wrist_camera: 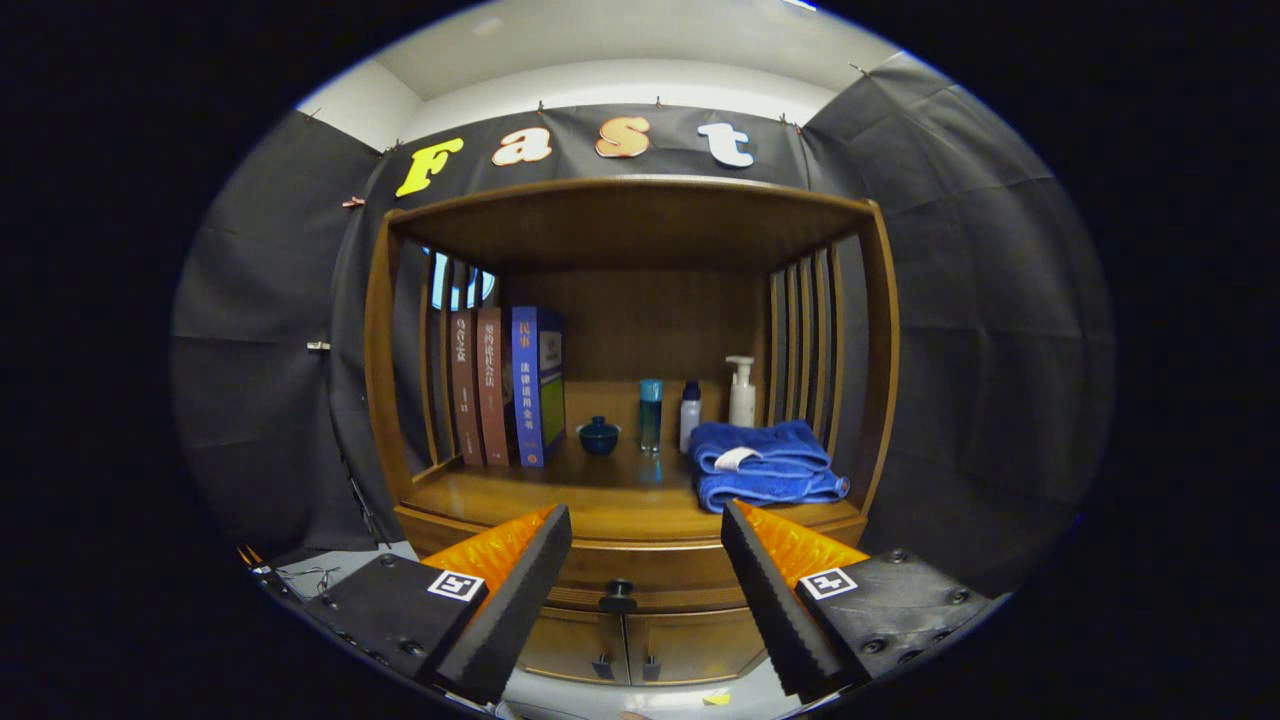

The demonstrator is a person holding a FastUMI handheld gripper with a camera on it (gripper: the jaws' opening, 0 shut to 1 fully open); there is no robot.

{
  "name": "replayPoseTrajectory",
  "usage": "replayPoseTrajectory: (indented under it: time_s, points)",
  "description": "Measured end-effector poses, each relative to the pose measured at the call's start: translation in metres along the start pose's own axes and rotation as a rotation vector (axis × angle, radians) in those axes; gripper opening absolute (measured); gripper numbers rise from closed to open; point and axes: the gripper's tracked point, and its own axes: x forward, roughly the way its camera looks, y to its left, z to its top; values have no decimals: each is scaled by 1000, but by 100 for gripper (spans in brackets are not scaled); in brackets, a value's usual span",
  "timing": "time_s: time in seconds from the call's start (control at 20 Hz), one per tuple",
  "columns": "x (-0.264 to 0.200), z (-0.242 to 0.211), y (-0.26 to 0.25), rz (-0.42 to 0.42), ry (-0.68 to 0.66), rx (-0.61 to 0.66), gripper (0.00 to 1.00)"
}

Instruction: Pull open the drawer, take out the items inside it, and place them on the countertop above the cabinet.

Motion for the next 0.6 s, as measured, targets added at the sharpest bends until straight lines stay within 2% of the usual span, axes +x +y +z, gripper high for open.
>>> replayPoseTrajectory:
  time_s: [0.6]
  points:
    - [75, -121, 15, 27, 257, -9, 99]
